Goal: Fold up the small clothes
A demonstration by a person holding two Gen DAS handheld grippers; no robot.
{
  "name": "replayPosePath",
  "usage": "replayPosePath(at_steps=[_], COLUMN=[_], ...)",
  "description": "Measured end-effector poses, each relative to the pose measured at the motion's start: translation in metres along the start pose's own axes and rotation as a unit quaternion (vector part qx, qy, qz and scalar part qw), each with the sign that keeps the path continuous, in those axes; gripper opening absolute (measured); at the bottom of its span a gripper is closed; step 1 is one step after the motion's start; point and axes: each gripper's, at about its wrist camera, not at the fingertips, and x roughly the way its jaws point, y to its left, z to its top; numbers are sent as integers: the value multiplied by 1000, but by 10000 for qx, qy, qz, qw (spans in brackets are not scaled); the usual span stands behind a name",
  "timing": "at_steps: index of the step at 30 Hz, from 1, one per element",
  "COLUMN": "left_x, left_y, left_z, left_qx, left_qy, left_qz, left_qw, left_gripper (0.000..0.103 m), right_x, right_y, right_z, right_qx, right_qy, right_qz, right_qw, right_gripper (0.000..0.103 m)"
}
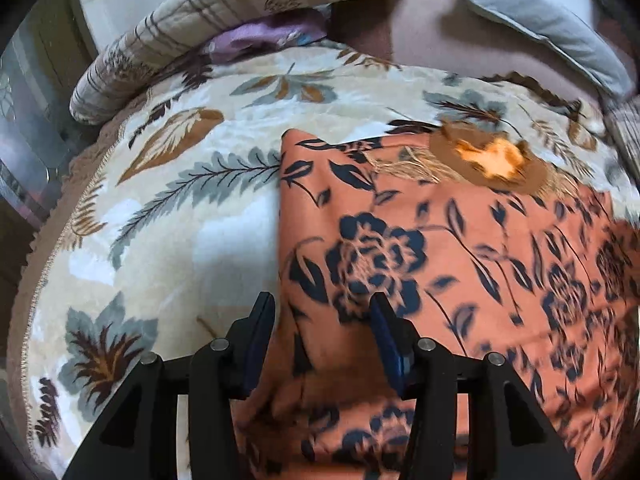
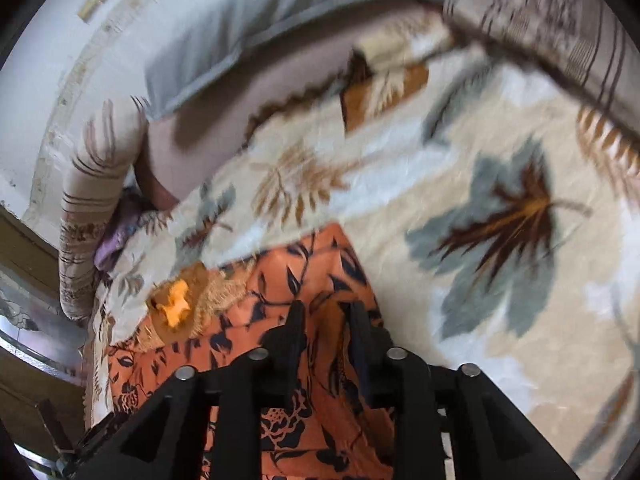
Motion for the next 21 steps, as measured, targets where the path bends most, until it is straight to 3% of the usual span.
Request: replayPosePath(at_steps=[5,12,17,21], left_x=[-21,-45,-59,-60], left_y=[-1,-3,-3,-4], left_z=[-15,-22,-19,-18], left_qx=[-44,-32,-113,-200], left_qy=[31,-73,-295,-383], left_qz=[-125,-140,-225,-305], left_qw=[9999,9999,9992,9986], left_gripper=[51,51,51,51], right_x=[-39,-54,-67,-80], right_y=[-1,-21,-22,-25], right_z=[-1,4,4,4], right_qx=[-336,53,165,302], right_qy=[-609,-689,-841,-767], right_qz=[-384,-356,-120,367], right_qw=[9968,9970,9963,9959], right_gripper=[29,30,30,30])
